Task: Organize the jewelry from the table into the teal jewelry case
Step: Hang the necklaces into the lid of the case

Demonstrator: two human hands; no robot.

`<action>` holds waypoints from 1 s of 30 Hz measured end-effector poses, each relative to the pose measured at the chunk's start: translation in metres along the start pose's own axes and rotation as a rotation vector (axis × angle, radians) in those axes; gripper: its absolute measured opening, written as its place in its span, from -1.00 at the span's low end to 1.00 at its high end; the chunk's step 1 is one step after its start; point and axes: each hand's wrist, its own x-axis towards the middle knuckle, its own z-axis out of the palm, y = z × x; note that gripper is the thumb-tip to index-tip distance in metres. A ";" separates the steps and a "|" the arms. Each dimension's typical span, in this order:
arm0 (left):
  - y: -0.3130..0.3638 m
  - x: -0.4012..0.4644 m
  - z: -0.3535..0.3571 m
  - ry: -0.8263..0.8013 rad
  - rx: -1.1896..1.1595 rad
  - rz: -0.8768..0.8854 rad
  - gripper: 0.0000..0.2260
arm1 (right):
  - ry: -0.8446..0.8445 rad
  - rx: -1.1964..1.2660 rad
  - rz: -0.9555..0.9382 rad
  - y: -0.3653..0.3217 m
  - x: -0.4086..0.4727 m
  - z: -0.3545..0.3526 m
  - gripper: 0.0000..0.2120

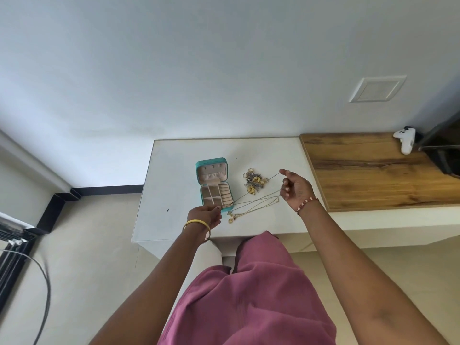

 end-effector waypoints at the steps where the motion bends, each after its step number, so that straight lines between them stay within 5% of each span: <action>1: -0.003 0.004 0.003 0.008 0.013 -0.001 -0.78 | 0.014 0.000 0.012 0.002 0.005 -0.002 -0.79; 20: -0.054 0.076 0.038 0.130 0.544 0.047 -0.86 | 0.177 -0.652 0.127 0.016 0.094 -0.036 -0.76; 26: -0.054 0.078 0.036 0.105 0.625 0.091 -0.86 | 0.254 -0.745 0.005 0.040 0.104 -0.044 -0.91; 30: -0.054 0.078 0.033 0.081 0.658 0.120 -0.87 | 0.322 -0.718 -0.025 0.045 0.106 -0.050 -0.77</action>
